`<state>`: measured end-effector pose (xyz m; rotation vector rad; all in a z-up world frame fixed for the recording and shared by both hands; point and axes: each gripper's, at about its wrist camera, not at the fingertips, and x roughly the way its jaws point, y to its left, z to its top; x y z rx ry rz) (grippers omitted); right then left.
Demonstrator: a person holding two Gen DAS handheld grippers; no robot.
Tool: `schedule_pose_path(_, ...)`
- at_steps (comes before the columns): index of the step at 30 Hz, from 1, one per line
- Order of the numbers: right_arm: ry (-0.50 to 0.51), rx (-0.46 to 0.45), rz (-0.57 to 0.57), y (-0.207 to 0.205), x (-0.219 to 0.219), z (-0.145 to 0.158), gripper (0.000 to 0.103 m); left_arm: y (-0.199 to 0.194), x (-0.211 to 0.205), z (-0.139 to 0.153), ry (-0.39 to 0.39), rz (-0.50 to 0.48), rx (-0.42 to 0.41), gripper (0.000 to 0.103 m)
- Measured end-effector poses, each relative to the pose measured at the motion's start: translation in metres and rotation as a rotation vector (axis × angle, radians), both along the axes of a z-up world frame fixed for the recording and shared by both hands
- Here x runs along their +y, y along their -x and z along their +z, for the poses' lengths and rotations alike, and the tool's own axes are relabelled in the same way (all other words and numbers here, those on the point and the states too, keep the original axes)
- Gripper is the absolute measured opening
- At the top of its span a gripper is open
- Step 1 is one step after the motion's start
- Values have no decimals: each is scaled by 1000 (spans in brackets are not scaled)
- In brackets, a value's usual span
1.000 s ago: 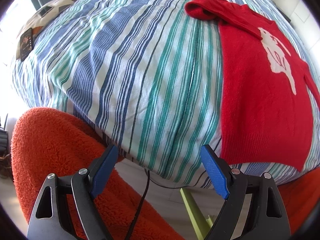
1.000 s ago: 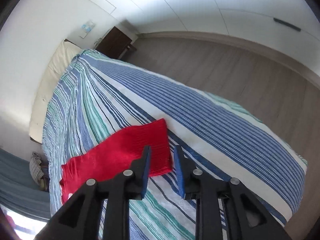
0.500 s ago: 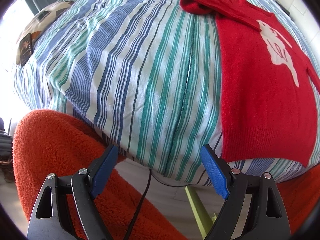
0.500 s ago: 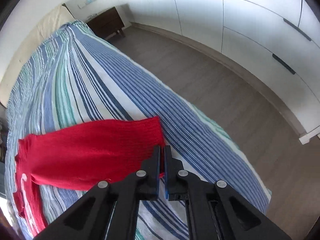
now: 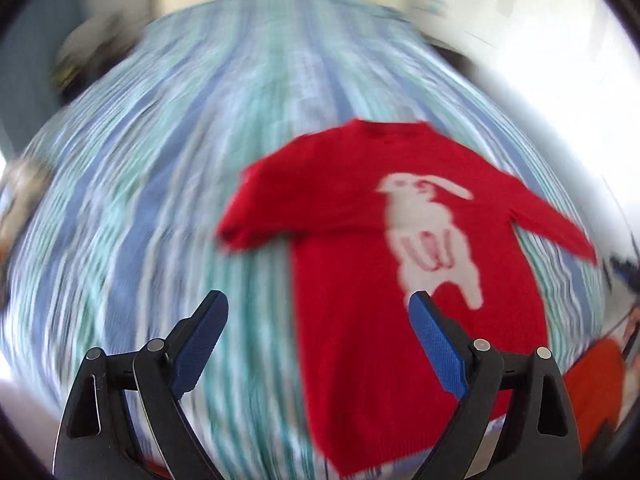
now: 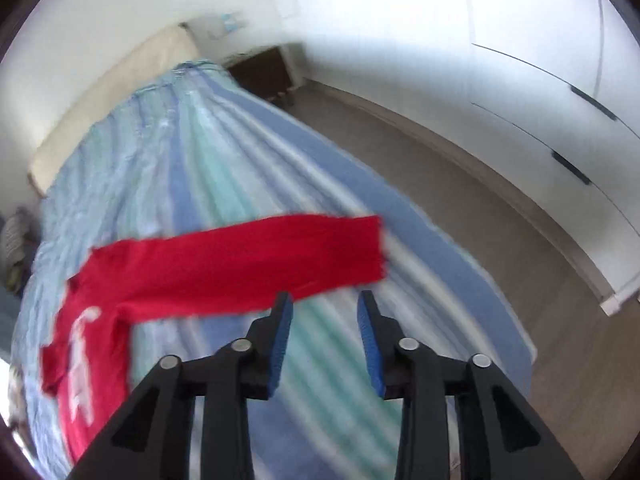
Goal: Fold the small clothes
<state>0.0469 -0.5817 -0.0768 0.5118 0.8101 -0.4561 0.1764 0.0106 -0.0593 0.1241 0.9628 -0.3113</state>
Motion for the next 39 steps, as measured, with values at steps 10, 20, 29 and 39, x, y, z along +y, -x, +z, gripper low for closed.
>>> schedule_pose_path(10,-79,-105,147,39,119,-10,48,-90,-111,-104,-442,-338,6,59)
schedule_pose_path(20,14,-68,203,29,142,-14,48,-120,-7,-70,10,133,39,3)
schedule_pose_path(29,9,-51,208,25,144,-21,48,-74,280,-72,98,860,67,3)
schedule_pose_path(39,65,-9,253,17,160,-26,48,-50,293,-115,22,928,123,2)
